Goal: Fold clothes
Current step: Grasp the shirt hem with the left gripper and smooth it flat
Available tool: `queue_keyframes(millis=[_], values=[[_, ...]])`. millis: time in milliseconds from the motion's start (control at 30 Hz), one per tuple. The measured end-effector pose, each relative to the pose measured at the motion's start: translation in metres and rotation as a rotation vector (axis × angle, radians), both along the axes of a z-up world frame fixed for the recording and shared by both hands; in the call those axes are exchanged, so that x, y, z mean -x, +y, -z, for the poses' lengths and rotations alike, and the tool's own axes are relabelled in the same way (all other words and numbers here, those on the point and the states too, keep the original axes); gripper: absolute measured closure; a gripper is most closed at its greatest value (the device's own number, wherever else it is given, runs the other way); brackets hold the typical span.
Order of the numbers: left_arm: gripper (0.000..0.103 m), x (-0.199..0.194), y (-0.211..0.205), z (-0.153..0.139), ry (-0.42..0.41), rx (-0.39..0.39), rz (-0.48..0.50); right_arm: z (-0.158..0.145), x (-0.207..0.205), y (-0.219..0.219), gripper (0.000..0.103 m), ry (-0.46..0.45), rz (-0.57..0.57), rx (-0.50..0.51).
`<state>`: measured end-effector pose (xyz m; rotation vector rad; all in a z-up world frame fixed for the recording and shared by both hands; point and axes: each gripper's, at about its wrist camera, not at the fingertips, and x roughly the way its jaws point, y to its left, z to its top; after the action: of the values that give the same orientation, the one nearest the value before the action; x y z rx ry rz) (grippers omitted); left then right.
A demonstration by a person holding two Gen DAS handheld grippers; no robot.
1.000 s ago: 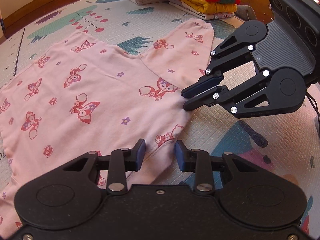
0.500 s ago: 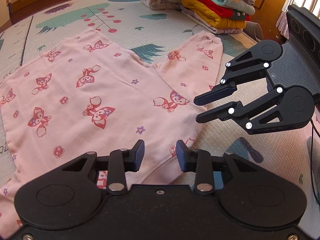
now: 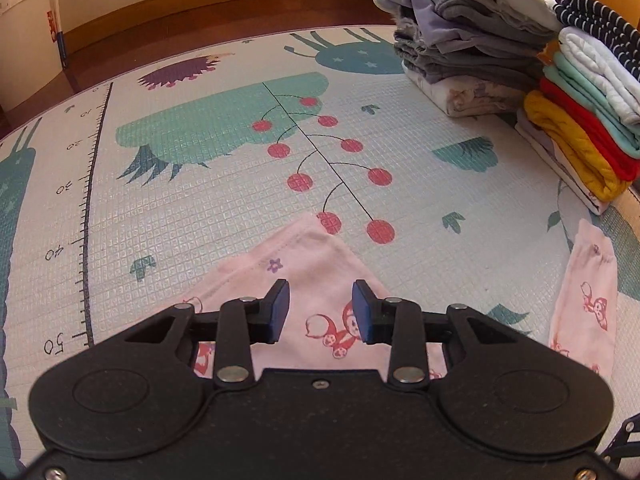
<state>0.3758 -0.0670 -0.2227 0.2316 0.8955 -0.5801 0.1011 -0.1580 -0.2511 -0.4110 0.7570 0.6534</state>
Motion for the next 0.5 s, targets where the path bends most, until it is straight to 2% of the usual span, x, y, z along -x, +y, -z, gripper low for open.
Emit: queue_keyframes(millis=[100,200,267,333,500], values=[[0.08,-0.023,-0.014,0.004,-0.013,-0.022,-0.058,-0.001,-0.001,0.003,0.079,-0.037,-0.015,-0.005],[0.089,-0.031,-0.026,0.01,0.007,-0.017,-0.083,0.002,-0.005,0.006,0.079,-0.02,-0.027,-0.01],[0.089,-0.033,-0.036,0.021,0.036,-0.06,-0.071,0.005,-0.006,0.004,0.08,-0.006,-0.022,-0.026],[0.089,-0.038,-0.042,0.028,0.037,-0.073,-0.1,0.005,-0.008,0.003,0.08,0.019,-0.001,-0.045],[0.089,-0.058,-0.055,0.028,0.06,-0.099,-0.168,0.004,-0.002,0.006,0.078,0.048,0.023,-0.052]])
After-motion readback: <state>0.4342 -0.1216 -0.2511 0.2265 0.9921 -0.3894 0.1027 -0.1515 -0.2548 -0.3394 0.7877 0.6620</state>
